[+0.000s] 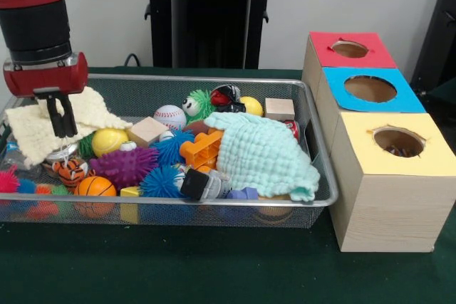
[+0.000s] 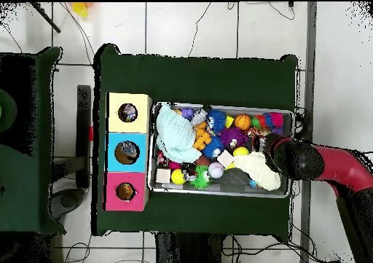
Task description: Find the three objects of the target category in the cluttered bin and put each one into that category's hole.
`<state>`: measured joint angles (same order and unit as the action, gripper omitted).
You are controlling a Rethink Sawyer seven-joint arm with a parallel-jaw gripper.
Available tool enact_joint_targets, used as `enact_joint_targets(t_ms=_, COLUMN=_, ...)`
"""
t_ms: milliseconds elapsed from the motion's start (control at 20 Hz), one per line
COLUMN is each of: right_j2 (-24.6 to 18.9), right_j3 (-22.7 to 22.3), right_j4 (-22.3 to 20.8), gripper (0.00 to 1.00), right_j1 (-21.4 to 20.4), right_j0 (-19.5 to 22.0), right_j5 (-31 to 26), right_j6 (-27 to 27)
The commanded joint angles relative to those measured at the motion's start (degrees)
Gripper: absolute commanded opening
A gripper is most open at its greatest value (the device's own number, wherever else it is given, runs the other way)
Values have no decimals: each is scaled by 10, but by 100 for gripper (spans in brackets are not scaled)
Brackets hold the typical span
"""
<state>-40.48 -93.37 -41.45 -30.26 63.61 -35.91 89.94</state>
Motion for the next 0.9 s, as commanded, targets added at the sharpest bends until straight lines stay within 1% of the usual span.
enact_joint_targets(t_ms=50, right_j2=-17, right_j3=-39, right_j4=-4, gripper=0, right_j1=13, right_j0=12, right_j5=-30, right_j6=-116)
enact_joint_targets(t_ms=100, right_j2=-14, right_j3=-36, right_j4=-3, gripper=100, right_j1=16, right_j0=11, right_j5=-35, right_j6=-112)
enact_joint_targets(t_ms=550, right_j2=-11, right_j3=-43, right_j4=-21, gripper=100, right_j1=16, right_j0=9, right_j5=5, right_j6=-88)
enact_joint_targets(t_ms=650, right_j2=-2, right_j3=-31, right_j4=-46, gripper=100, right_j1=37, right_j0=7, right_j5=33, right_j6=-88)
enact_joint_targets(t_ms=750, right_j2=21, right_j3=-3, right_j4=-80, gripper=100, right_j1=65, right_j0=-6, right_j5=53, right_j6=-83)
enact_joint_targets(t_ms=800, right_j2=32, right_j3=10, right_j4=-90, gripper=100, right_j1=72, right_j0=-16, right_j5=43, right_j6=-81)
enact_joint_targets(t_ms=900, right_j2=38, right_j3=23, right_j4=-97, gripper=100, right_j1=84, right_j0=-20, right_j5=33, right_j6=-85)
